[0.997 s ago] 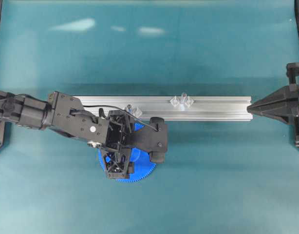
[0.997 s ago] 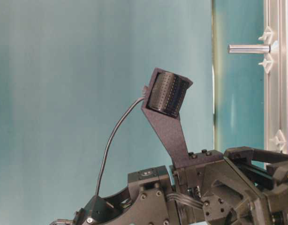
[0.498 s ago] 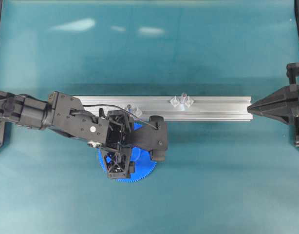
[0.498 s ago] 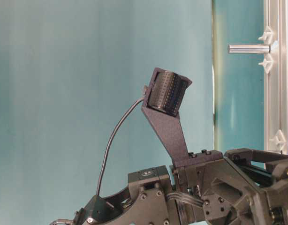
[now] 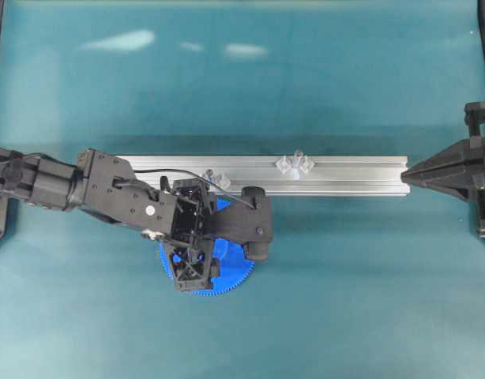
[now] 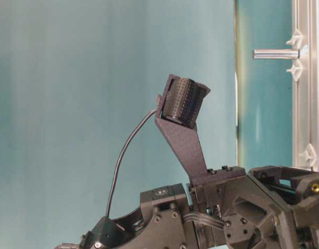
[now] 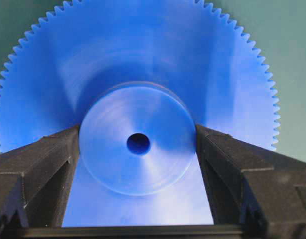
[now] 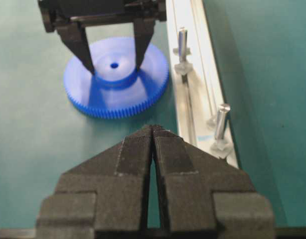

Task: Insert the large gear onto the shaft.
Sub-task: 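Lift the blue gear off the table with the left gripper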

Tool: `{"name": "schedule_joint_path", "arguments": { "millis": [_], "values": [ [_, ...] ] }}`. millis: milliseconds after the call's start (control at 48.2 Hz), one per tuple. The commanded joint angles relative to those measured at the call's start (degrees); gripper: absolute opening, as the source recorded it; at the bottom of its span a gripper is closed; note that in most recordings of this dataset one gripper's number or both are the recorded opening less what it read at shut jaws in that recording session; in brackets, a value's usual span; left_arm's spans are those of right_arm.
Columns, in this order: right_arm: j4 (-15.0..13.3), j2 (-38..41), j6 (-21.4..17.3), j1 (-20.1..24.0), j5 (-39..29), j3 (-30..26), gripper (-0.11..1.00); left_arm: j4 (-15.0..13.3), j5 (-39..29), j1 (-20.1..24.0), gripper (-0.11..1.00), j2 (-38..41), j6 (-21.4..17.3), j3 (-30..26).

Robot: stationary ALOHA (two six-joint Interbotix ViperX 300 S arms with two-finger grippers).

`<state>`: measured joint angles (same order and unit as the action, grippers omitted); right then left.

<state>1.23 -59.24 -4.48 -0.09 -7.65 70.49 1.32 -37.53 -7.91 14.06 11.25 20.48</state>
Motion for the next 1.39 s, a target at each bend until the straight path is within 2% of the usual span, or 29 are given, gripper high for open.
{"name": "schedule_joint_path", "arguments": {
  "millis": [0,914,1184,1370],
  "values": [
    [0.09,0.26,-0.53,-0.09,0.35,-0.62,0.08,-0.09,0.44,0.09,0.76,-0.35,-0.09,-0.53],
    [0.09,0.26,-0.53,-0.09,0.44,-0.62,0.08,-0.09,0.09,0.18,0.76,-2.37,-0.18,-1.93],
    [0.09,0.35,-0.53,-0.09,0.44,-0.62,0.08,-0.09,-4.75,0.09,0.76,-4.75,-0.44,-5.10],
    [0.09,0.35,-0.53,-0.18,0.44,-0.62,0.08,-0.09,-9.58,0.09,0.76,-5.54,-2.29,-8.44]
  ]
}}
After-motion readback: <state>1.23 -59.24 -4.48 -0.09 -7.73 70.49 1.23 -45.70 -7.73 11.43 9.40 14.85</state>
